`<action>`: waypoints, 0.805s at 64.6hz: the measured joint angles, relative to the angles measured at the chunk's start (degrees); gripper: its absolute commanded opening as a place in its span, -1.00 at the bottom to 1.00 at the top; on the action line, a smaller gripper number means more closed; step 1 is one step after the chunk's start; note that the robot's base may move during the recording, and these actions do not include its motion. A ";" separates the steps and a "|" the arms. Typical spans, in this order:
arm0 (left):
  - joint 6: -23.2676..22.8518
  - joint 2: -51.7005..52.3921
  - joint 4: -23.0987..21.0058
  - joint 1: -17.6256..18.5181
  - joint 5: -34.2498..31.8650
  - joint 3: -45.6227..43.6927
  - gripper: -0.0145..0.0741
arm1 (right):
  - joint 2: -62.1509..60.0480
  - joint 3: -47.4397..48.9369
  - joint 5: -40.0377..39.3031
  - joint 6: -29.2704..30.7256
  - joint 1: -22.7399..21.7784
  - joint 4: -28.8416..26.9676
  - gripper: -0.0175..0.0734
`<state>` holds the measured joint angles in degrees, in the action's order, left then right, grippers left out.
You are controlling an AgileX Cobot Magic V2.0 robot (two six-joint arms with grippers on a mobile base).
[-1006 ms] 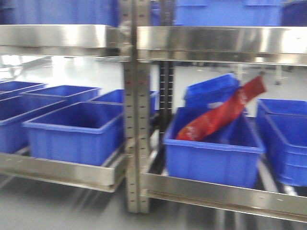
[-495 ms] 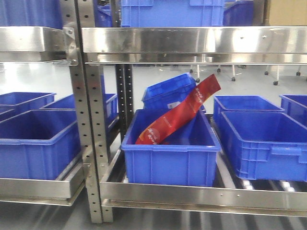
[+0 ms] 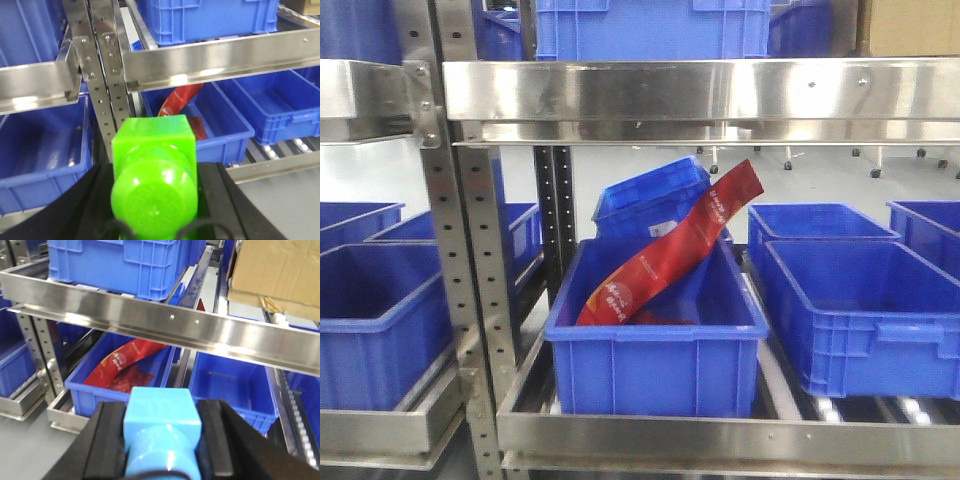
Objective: Grab block from conveyor and place in blue bin
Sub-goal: 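Extend both grippers with blocks over the blue bins on the shelf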
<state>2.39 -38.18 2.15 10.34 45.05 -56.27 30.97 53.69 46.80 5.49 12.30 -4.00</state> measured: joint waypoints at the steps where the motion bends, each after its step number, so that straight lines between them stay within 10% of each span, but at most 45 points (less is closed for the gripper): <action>1: 0.00 0.00 0.00 0.00 0.00 0.00 -0.92 | 0.00 0.00 0.00 0.00 0.00 0.00 -0.95; 52: 0.00 0.00 0.00 0.00 0.00 0.00 -0.92 | 0.00 0.00 0.00 0.00 0.00 0.00 -0.95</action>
<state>2.39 -38.18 2.15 10.34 45.05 -56.27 30.97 53.69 46.80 5.49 12.30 -4.00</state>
